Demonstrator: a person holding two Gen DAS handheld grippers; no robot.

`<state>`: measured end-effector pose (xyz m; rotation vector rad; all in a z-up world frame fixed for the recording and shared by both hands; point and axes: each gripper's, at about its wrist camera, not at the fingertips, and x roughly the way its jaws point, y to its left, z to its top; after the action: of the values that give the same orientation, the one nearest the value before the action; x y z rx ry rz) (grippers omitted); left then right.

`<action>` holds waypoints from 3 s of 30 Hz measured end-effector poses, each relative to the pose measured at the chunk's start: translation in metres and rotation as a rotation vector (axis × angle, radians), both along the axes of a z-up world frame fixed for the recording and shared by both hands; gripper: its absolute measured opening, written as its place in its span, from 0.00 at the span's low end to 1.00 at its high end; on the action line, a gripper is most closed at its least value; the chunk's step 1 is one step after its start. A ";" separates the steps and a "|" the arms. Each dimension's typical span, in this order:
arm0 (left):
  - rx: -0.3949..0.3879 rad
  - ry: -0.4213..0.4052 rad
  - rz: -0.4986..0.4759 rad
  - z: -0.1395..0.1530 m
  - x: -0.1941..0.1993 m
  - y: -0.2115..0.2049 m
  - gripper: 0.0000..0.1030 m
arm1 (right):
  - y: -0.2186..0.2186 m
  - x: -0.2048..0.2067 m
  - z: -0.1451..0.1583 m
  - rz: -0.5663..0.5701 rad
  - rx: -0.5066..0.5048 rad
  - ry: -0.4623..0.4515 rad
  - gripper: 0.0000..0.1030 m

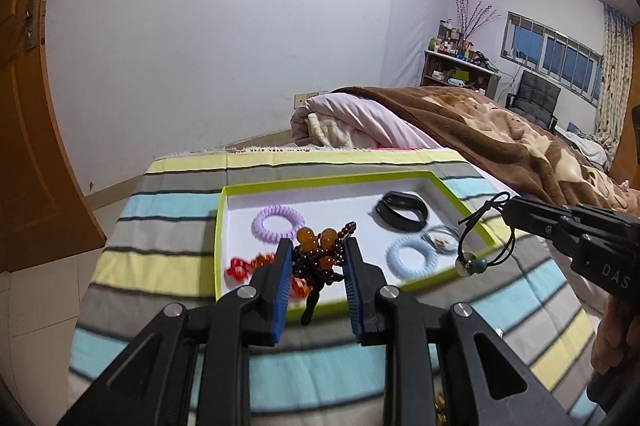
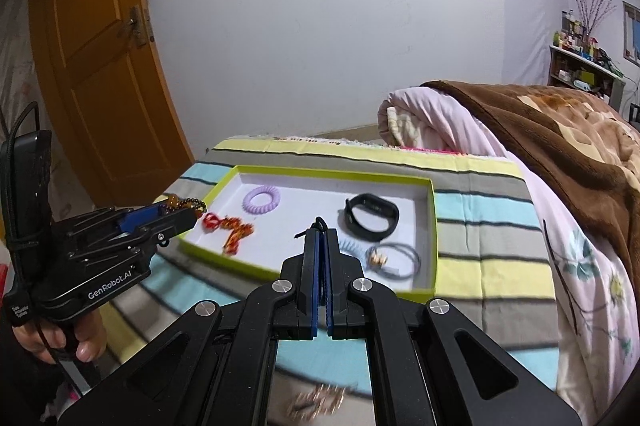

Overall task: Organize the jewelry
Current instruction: 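Carry both items into the green box and open both tools to drop them, then withdraw both tools toward the gold charm and rose-gold rhinestone hair clip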

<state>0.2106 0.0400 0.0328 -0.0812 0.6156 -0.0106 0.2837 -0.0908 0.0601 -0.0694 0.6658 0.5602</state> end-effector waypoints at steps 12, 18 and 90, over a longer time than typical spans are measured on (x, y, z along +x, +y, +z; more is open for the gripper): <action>0.000 0.070 -0.006 -0.030 0.058 0.005 0.26 | 0.019 0.064 -0.034 -0.004 -0.016 0.070 0.01; -0.007 0.103 -0.012 -0.041 0.070 0.008 0.26 | 0.021 0.079 -0.049 -0.007 -0.018 0.104 0.01; -0.053 0.062 -0.104 -0.029 -0.117 -0.052 0.49 | -0.058 -0.123 -0.031 -0.088 -0.004 0.060 0.56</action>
<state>0.0939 -0.0124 0.0038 -0.1013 0.6814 -0.1257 0.1608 -0.1484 0.0289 -0.0267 0.7249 0.4781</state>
